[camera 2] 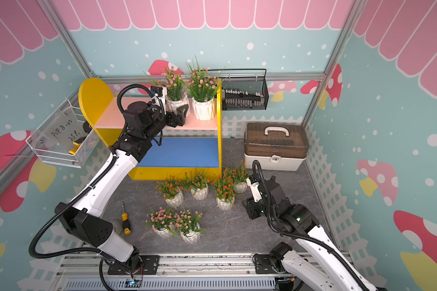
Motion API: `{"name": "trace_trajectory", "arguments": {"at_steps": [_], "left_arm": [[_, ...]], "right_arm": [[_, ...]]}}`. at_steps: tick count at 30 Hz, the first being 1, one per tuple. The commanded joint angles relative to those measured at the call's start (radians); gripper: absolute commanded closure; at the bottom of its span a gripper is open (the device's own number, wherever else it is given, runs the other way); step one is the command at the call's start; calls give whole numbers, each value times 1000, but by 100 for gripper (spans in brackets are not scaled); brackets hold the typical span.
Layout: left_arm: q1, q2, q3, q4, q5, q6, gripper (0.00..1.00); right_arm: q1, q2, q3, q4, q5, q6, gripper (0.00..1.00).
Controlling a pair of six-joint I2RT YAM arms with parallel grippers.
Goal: Place the baby's breath potted plants on the rack by color
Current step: Place the baby's breath potted plant on the rack.
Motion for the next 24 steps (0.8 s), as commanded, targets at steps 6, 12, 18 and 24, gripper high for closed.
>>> {"name": "trace_trajectory", "arguments": {"at_steps": [6, 12, 18, 24], "left_arm": [[8, -167, -143, -6, -19, -21, 1], [-31, -323, -346, 29, -39, -61, 1], [-160, -473, -534, 45, -150, -28, 1], [-235, -596, -709, 65, -184, -41, 1]], "right_arm": [[-6, 31, 6, 18, 7, -18, 61], [-5, 77, -19, 65, -31, -9, 63], [-4, 118, -60, 127, -80, 10, 65], [39, 123, -105, 184, -104, 60, 67]]}}
